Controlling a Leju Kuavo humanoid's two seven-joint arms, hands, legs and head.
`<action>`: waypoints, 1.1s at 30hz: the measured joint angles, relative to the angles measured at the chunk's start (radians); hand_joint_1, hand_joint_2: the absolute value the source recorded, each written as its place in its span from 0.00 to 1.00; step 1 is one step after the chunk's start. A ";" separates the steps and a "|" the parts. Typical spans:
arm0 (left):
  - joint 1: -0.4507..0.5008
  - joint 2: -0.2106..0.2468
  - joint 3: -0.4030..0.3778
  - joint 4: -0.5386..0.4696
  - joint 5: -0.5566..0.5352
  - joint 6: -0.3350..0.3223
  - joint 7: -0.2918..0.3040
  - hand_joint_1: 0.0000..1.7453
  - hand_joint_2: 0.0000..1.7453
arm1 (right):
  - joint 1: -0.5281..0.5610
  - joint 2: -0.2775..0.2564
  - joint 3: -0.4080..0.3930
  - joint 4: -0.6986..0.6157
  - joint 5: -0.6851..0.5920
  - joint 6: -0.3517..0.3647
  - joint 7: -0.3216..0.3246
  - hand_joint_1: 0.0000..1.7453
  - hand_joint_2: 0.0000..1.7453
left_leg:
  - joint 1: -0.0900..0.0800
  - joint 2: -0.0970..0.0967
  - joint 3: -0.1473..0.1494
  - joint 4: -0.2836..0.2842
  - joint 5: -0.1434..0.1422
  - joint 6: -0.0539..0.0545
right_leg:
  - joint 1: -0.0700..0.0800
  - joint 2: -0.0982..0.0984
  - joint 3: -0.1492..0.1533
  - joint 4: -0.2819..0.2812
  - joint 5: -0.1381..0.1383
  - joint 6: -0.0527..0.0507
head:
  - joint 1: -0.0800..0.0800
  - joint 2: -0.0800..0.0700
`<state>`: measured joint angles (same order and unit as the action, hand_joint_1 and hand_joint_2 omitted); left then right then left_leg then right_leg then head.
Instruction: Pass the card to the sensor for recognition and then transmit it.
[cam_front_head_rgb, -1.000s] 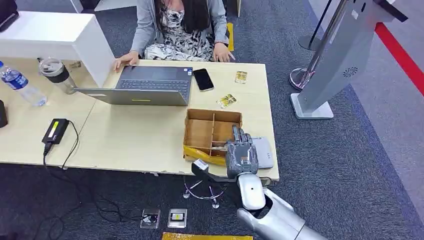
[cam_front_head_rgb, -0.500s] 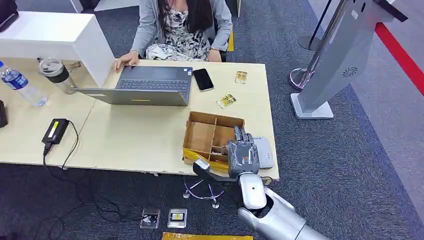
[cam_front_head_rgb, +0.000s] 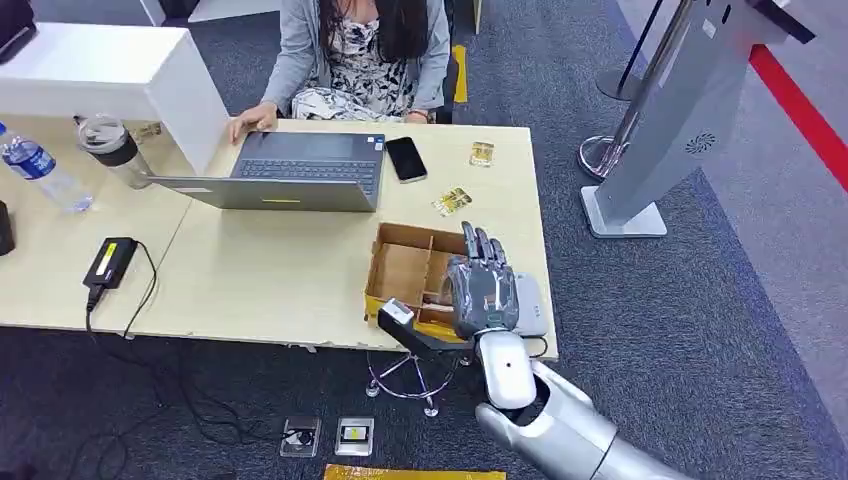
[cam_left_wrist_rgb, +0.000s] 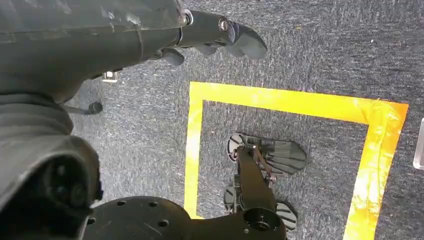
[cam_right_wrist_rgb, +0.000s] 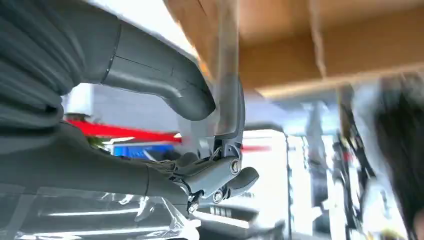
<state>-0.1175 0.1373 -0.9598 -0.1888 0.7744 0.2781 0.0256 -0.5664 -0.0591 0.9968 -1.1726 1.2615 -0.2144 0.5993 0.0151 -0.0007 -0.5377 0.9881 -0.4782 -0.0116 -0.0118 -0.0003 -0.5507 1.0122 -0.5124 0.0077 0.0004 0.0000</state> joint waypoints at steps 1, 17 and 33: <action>0.000 0.000 0.000 0.000 0.000 0.001 0.000 0.00 0.00 | -0.013 0.000 -0.001 -0.022 0.008 0.002 -0.001 1.00 1.00 | 0.000 0.000 0.000 0.000 0.000 0.000 | 0.000 0.000 0.000 0.000 0.000 0.000 | 0.000 0.000; -0.030 -0.003 -0.019 0.000 -0.042 -0.013 0.017 0.00 0.00 | -0.144 0.043 -0.006 -0.097 0.032 0.016 -0.039 1.00 1.00 | 0.000 0.000 -0.001 0.000 0.000 0.000 | 0.000 0.000 0.000 0.000 0.000 0.000 | 0.000 0.000; -0.044 -0.006 -0.029 0.000 -0.042 -0.014 0.024 0.00 0.00 | -0.264 0.188 -0.006 0.209 -0.202 0.042 -0.117 1.00 1.00 | 0.000 0.000 -0.001 0.000 0.000 0.000 | 0.000 -0.001 -0.001 0.000 0.000 0.000 | 0.000 0.000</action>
<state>-0.1618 0.1312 -0.9888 -0.1892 0.7328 0.2636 0.0492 -0.8301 0.1286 0.9907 -0.9632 1.0597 -0.1720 0.4822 0.0151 -0.0011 -0.5392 0.9880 -0.4781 -0.0117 -0.0117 -0.0009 -0.5512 1.0126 -0.5124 0.0076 0.0008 0.0000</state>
